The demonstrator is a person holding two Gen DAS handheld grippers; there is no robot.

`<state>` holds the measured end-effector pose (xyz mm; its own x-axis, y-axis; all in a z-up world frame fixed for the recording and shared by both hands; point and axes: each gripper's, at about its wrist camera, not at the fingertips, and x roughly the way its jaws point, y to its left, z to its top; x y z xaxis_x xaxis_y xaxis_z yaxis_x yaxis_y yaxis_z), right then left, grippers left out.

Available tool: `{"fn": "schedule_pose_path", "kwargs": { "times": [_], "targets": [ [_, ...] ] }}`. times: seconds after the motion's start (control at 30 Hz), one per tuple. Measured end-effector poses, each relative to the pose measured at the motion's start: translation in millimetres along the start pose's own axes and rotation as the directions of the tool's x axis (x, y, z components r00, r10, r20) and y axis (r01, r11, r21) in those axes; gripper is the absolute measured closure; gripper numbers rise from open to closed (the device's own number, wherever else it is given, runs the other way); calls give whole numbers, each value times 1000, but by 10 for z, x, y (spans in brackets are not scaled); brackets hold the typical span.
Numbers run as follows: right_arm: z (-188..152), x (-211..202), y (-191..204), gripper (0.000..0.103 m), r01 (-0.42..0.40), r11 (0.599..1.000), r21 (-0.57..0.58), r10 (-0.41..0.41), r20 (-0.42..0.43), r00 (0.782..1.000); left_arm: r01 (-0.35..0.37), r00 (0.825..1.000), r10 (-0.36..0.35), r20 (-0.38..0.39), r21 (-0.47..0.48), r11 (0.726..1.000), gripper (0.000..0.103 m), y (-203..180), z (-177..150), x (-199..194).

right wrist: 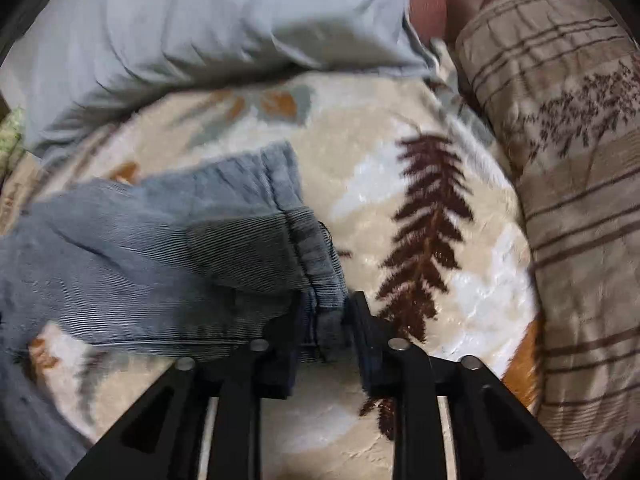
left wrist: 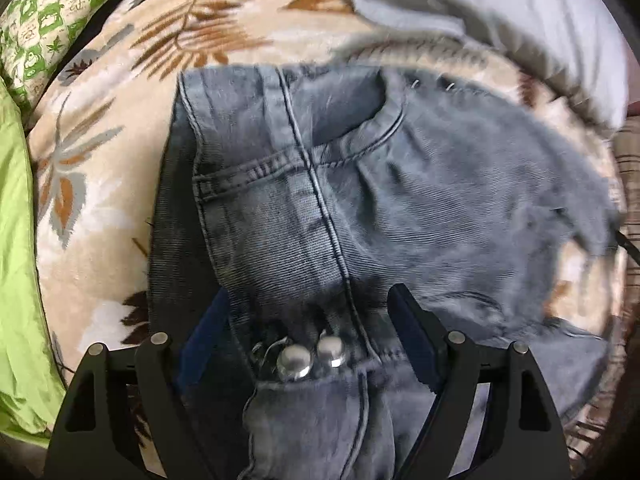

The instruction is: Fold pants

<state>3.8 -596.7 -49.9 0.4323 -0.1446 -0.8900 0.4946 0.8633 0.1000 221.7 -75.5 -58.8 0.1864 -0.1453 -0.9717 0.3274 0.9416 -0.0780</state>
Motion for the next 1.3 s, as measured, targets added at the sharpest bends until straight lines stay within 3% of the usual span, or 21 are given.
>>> {"fn": "schedule_pose_path", "kwargs": {
  "times": [0.1, 0.2, 0.33, 0.4, 0.43, 0.47, 0.53, 0.57, 0.6, 0.7, 0.8, 0.87, 0.93, 1.03, 1.13, 1.23, 1.3],
  "targets": [
    [219, -197, -140, 30, -113, 990, 88, 105, 94, 990, 2, 997, -1, 77, -16, 1000, 21, 167, 154, -249],
    [491, -30, -21, 29, -121, 989, 84, 115, 75, 991, 29, 995, -17, 101, -124, 992, 20, 418, 464, -275],
    [734, 303, 162, 29, -91, 993, 78, 88, 44, 995, 97, 995, -95, 21, -242, 965, 20, 652, 645, 50],
    [739, 470, 251, 33, -65, 996, 58, 65, 2, 998, 97, 995, -101, -5, -233, 968, 20, 580, 619, 175],
    [713, 569, 320, 63, -61, 998, 12, 61, -40, 997, 103, 994, -109, -15, -215, 971, 20, 525, 601, 225],
    [675, 615, 409, 82, 2, 998, -64, -6, -65, 998, 99, 994, -104, -17, -185, 978, 21, 451, 585, 271],
    [703, 544, 528, 93, 32, 987, -155, -36, -22, 999, 66, 998, -64, 19, -130, 989, 30, 325, 562, 223],
    [758, 465, 544, 93, 45, 985, -164, -43, 15, 999, 75, 996, -70, 49, -103, 992, 47, 276, 574, 172],
    [836, 360, 527, 93, 53, 986, -156, -42, 67, 997, 78, 996, -72, 60, -96, 992, 53, 255, 594, 145],
    [1089, 227, 394, 93, 46, 995, -85, -32, 162, 986, 33, 995, -23, 98, -106, 994, 53, 228, 720, 126],
    [1212, 558, 378, 92, 93, 994, -59, -86, 122, 989, -51, 997, 58, 57, -114, 992, 54, 244, 843, 364],
    [1170, 911, 380, 88, 121, 992, -47, -120, 19, 993, -78, 995, 84, 55, -115, 990, 53, 243, 867, 480],
    [1118, 901, 381, 83, 118, 992, -52, -114, 70, 991, -103, 992, 110, 67, -98, 990, 53, 185, 892, 454],
    [1055, 602, 185, 73, 67, 997, 27, -70, 116, 991, -67, 996, 72, 47, -94, 993, 53, 196, 854, 336],
    [799, 239, 32, 73, -38, 998, 48, 30, 165, 986, 37, 993, -27, 114, -89, 995, 52, 245, 607, -19],
    [498, 149, 6, 74, -100, 994, 33, 94, 150, 984, 93, 983, -85, 161, -37, 995, 35, 183, 327, -209],
    [366, 307, -17, 74, -86, 995, 46, 82, 84, 993, 84, 983, -81, 167, -11, 996, 31, 122, 129, -195]
  ]
}}
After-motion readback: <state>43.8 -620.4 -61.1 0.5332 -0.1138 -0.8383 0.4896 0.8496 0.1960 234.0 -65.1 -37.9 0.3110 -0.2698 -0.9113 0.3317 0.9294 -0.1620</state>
